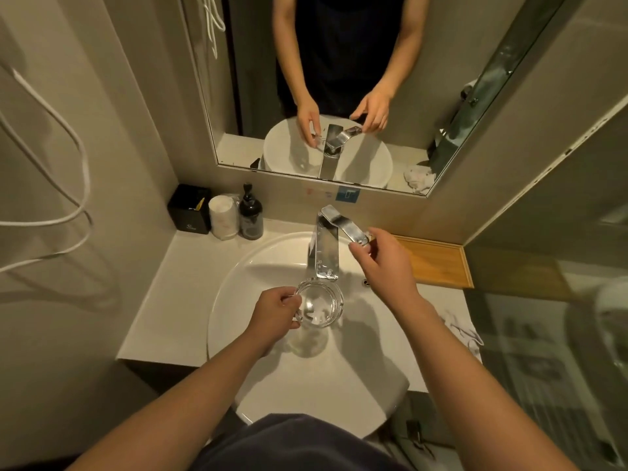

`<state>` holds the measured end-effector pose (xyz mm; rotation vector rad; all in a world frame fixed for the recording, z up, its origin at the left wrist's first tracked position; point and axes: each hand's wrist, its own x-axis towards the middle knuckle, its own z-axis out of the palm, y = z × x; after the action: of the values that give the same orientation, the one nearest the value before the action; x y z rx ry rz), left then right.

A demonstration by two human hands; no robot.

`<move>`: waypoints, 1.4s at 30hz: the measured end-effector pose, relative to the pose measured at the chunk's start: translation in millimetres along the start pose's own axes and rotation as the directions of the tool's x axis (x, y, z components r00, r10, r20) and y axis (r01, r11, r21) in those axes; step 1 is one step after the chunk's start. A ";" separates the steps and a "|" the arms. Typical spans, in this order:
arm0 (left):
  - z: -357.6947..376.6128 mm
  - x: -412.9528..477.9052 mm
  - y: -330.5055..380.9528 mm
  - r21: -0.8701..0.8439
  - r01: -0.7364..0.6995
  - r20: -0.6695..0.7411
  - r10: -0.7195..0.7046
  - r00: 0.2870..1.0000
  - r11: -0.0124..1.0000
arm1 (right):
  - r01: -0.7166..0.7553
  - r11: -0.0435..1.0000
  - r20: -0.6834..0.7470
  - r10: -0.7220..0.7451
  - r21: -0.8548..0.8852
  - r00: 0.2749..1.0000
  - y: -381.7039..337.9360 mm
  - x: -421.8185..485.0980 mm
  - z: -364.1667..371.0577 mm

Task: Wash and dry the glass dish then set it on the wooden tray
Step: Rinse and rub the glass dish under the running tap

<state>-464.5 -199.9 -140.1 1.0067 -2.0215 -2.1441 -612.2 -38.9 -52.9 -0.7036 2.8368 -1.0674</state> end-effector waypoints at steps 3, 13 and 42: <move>0.2 2.9 -0.9 -0.003 -0.015 -0.024 0.015 1.000 1.000 | 0.009 0.990 0.020 -0.007 -0.144 1.000 3.1 13.2 4.9; -4.2 7.5 -12.1 -0.012 0.011 -0.087 -0.012 0.996 1.000 | 0.084 0.919 0.096 -0.050 -0.385 0.994 -14.5 22.5 -8.4; -12.1 12.0 -1.5 0.236 -0.036 0.150 0.000 0.989 0.971 | -0.318 0.924 0.503 0.177 0.211 0.846 27.3 -64.4 78.4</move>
<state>-467.8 -215.6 -146.0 0.8679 -2.3946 -2.0611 -551.1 -42.1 -138.3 -0.4684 2.2187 -1.0543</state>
